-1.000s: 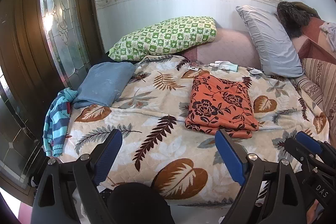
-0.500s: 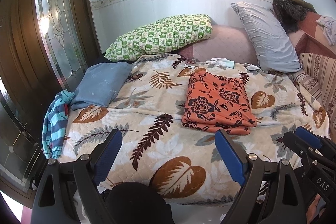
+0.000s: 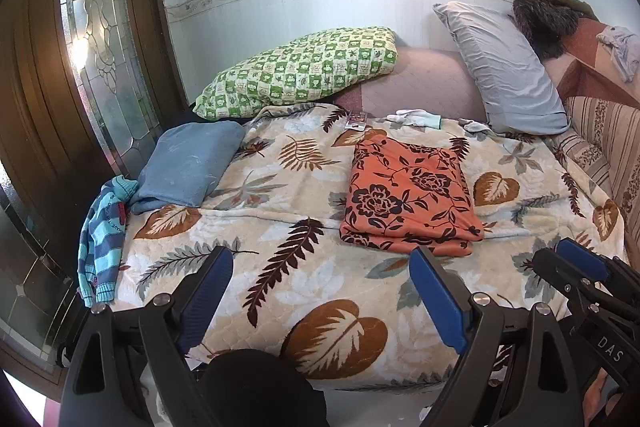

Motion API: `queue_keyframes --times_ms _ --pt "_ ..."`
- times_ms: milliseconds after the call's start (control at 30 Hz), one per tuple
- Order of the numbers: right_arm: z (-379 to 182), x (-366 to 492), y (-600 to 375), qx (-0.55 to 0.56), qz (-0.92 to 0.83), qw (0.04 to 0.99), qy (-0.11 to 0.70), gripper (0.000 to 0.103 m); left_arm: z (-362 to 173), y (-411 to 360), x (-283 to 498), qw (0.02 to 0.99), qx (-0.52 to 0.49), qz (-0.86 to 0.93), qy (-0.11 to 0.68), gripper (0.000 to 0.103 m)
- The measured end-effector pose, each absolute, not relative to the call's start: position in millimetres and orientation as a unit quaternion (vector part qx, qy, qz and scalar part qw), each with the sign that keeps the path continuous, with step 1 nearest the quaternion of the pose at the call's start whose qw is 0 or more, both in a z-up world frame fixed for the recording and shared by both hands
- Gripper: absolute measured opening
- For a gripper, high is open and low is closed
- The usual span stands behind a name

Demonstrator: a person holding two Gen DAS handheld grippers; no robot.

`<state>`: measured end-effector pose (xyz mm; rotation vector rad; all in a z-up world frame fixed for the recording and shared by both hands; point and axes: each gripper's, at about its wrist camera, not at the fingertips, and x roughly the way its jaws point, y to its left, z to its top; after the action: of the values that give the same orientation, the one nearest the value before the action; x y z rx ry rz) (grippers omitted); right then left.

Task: Fold small clothes

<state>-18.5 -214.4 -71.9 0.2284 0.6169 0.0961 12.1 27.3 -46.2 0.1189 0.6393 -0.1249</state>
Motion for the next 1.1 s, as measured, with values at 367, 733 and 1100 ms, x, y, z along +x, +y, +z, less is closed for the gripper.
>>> queue_keyframes --times_ms 367,733,1100 --pt "-71.3 -13.1 -223.7 0.119 0.039 0.946 0.299 0.053 -44.2 19.9 16.9 0.946 0.062 -0.066 0.311 0.09" --pt "-72.8 1.4 -229.0 0.118 0.036 0.946 0.3 0.053 -46.9 15.7 30.9 0.944 0.06 -0.067 0.318 0.09" --pt "-81.9 25.1 -227.2 0.115 0.044 0.942 0.311 0.053 -55.3 15.2 55.1 0.94 0.049 -0.072 0.329 0.09"
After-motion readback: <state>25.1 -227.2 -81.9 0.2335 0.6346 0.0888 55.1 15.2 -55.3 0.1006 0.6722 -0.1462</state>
